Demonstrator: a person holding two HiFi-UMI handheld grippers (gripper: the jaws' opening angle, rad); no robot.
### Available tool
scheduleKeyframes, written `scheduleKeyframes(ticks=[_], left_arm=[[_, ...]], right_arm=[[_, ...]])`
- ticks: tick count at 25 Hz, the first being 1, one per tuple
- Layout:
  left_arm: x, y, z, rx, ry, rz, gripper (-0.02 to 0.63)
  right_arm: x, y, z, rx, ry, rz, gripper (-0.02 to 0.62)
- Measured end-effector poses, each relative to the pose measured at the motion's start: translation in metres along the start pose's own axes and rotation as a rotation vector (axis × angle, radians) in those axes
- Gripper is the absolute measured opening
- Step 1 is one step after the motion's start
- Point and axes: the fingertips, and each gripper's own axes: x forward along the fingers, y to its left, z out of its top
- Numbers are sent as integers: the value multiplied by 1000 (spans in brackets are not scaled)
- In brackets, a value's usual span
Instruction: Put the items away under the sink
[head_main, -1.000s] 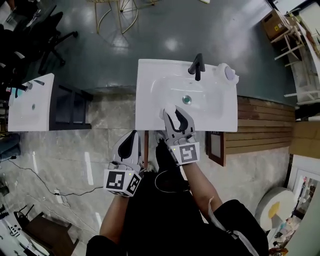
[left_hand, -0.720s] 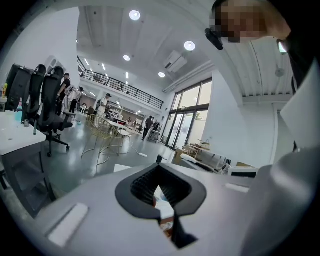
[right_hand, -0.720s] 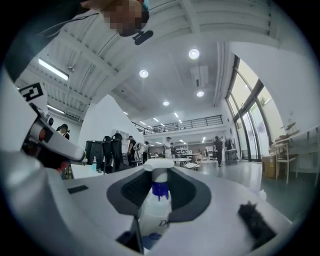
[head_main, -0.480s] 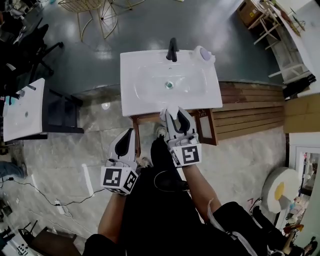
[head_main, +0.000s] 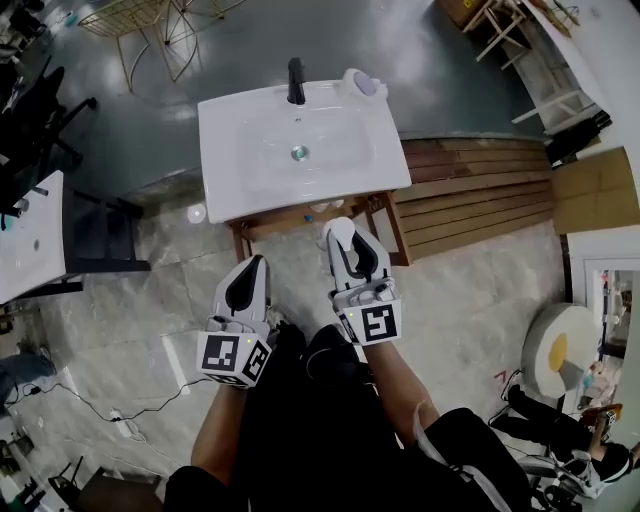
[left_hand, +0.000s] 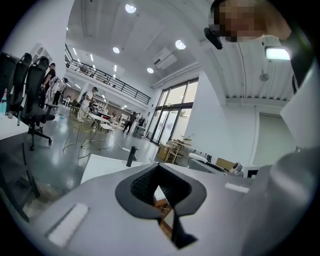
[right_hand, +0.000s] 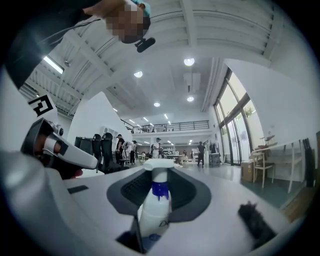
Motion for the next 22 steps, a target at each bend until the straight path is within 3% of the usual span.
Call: scheduleKeyframes(ticks=[14,22], left_arm=[[15,-69,-59,-12,7,86,6],[34,-60,-115,11,1,55,6]], right_arm=[[-76,-37,-29,-10,22,107,107],[-88,-41,-87,-11,4,92,107]])
